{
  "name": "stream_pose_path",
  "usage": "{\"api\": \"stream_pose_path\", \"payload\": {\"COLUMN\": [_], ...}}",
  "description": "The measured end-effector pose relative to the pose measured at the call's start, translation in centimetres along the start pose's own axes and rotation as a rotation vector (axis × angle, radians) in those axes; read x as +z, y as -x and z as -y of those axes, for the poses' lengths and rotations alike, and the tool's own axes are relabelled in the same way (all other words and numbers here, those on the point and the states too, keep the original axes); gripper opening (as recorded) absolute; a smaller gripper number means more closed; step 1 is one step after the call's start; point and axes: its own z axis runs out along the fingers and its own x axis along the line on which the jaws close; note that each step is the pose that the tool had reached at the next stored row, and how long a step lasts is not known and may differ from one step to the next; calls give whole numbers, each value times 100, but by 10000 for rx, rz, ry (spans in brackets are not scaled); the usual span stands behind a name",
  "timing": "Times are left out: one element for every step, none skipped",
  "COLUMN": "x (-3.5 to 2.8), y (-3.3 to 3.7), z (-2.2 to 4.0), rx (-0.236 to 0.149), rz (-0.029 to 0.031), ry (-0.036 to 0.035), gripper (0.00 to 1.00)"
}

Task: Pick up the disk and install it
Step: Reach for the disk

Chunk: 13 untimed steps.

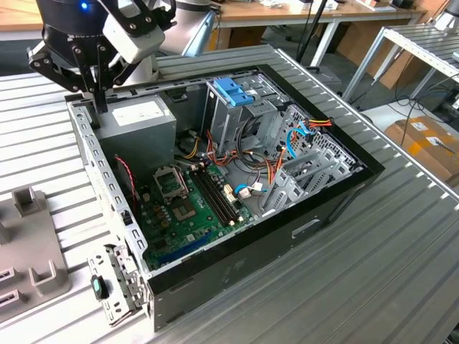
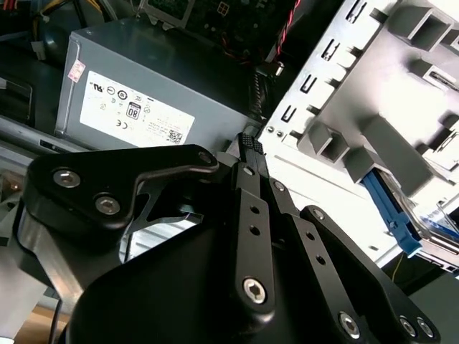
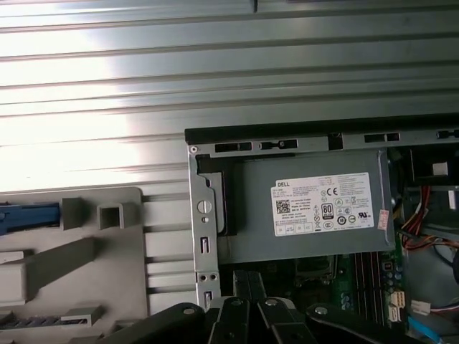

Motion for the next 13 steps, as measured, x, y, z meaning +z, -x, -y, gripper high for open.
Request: {"api": "stream_pose_path", "payload": {"x": [1,-1,0,0,0,0,0,0,0,0,-1,-1,-1], "y": [-2,-3,-4,-4,-4,-4,-5,-6,-11,-14,-21,-29,-36], "z": [0,0,0,0,0,0,0,0,1,1,2,2,3], "rx": [-1,-1,-1,-1,-1,0,-1,0,1,1,0,0,0], "rz": [1,-1,0,0,0,0,0,0,0,0,-1,0,0], "ry": [1,-1,0,0,0,0,0,0,0,0,0,1,0], "gripper": [11,11,11,11,11,11,11,11,11,11,11,11,11]}}
